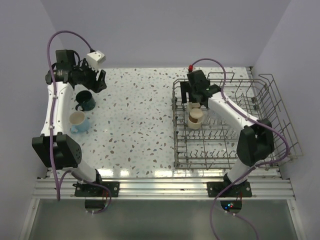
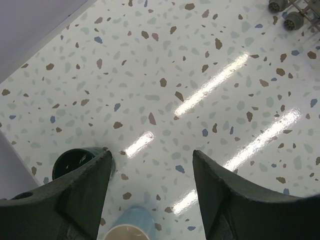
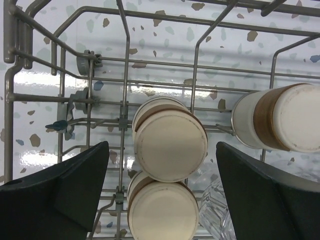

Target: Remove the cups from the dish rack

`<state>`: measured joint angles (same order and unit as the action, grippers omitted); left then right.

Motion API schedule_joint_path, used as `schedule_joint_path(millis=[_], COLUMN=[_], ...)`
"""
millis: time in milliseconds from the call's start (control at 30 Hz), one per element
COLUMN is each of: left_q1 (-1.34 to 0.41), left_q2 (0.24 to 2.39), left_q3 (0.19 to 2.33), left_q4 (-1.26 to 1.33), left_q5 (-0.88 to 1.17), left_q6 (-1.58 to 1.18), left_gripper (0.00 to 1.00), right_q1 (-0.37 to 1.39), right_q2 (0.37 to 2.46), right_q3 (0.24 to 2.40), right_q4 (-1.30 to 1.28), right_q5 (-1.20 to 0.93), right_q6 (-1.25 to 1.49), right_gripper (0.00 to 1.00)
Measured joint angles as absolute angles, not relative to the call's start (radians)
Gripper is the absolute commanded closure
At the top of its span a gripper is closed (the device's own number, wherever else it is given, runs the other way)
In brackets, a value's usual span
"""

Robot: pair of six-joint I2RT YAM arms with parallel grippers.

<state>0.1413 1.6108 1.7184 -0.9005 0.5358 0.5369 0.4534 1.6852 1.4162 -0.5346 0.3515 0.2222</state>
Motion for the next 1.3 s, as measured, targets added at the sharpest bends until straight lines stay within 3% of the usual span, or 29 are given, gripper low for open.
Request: schedule_joint_path(millis=[567, 700, 800, 1000, 1033, 1067, 1300], left_q1=[0.091, 0.077, 0.067, 0.035, 0.031, 0.03, 0.024], left_q2=[1.568, 1.568, 1.566, 1.553, 1.55, 1.549, 1.545], left_q3=[1.673, 1.671, 1.671, 1.671, 1.671, 1.671, 1.671], left_q4=[-0.886, -0.889, -0.89, -0.893, -0.895, -0.897, -0.9], left_q5=[0.566, 0.566, 0.566, 0.561, 0.56, 0.559, 0.569], left_q6=[0.543, 0.543, 0.543, 0.546, 0.547, 0.547, 0.541], left_gripper=[0.3, 0.3, 0.3, 0.3, 0.3, 0.3, 0.3], right_q1=[0.432, 0.425, 0.419, 0.398, 0.394, 0.392, 0.39], right_q2=[1.774, 1.781, 1.781, 1.781, 1.781, 1.781, 1.77], right_q3=[1.42, 1.406, 1.396, 1.382, 1.38, 1.378, 1.373], right_q4=[-0.526, -0.514, -0.5, -0.464, -0.451, -0.445, -0.446], right_q5=[0.358, 0.357, 0.35, 0.329, 0.323, 0.32, 0.314], right_q6=[0.219, 0.218, 0.218, 0.214, 0.214, 0.214, 0.203], right_gripper=[0.06, 0.17, 0.18, 0.42, 0.52, 0.57, 0.76])
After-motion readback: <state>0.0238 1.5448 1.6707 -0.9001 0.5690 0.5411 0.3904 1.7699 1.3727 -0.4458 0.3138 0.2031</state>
